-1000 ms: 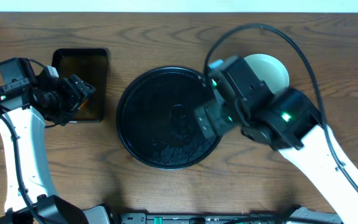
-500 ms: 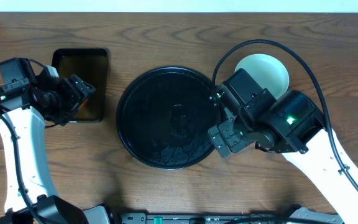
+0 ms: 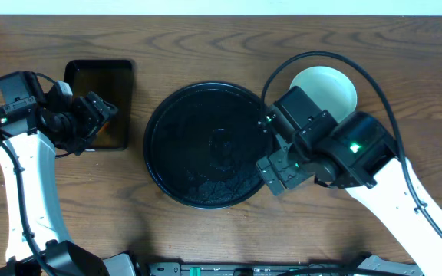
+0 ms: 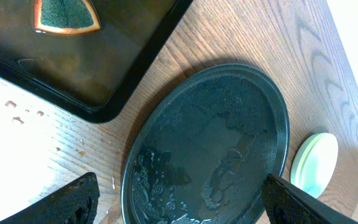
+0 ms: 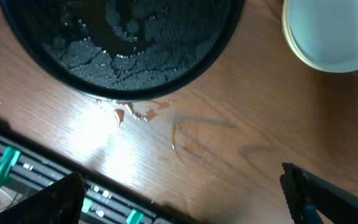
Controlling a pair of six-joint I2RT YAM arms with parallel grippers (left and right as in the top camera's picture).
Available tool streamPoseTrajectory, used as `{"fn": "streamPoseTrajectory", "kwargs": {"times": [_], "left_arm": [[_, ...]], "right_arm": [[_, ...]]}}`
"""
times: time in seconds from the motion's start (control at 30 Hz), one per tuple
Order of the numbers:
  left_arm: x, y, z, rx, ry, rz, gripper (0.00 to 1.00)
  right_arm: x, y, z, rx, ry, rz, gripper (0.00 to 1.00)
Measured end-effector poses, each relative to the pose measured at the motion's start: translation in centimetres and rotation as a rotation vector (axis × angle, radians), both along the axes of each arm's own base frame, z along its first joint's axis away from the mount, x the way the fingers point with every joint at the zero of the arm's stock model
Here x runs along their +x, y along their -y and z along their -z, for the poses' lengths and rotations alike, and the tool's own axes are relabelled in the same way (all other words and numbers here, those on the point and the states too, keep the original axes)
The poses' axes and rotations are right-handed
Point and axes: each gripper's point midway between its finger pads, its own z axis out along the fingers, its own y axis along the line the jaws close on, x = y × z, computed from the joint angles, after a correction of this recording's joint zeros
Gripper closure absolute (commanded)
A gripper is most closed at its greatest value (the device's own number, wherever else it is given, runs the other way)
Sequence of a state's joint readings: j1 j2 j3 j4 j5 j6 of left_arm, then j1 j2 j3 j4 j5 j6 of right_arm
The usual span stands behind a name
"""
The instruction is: Clean dirty plates on tray and stack at the side
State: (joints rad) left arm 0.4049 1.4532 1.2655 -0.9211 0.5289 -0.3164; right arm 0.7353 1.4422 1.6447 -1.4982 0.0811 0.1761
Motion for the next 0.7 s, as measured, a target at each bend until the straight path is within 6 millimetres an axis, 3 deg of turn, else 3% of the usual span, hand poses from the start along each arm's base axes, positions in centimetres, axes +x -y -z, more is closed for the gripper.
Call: {"fn": "streamPoseTrajectory", "kwargs": {"times": [0.27, 0.5, 0.7], "left_arm": [[0.0, 0.0, 0.0, 0.000, 0.000, 0.000, 0.16], [0.0, 0.0, 0.0, -0.001, 0.000, 0.000, 0.15], [0.0, 0.0, 0.0, -0.001, 0.001, 0.000, 0.15]], "right_arm": [[0.5, 0.7, 5.3, 0.027, 0.044, 0.018, 0.01], [1.9, 1.9, 8.6, 0.192, 0.247, 0.035, 0.01], [2.2, 4.0, 11.8, 0.321, 0.401, 0.066, 0.01]]}}
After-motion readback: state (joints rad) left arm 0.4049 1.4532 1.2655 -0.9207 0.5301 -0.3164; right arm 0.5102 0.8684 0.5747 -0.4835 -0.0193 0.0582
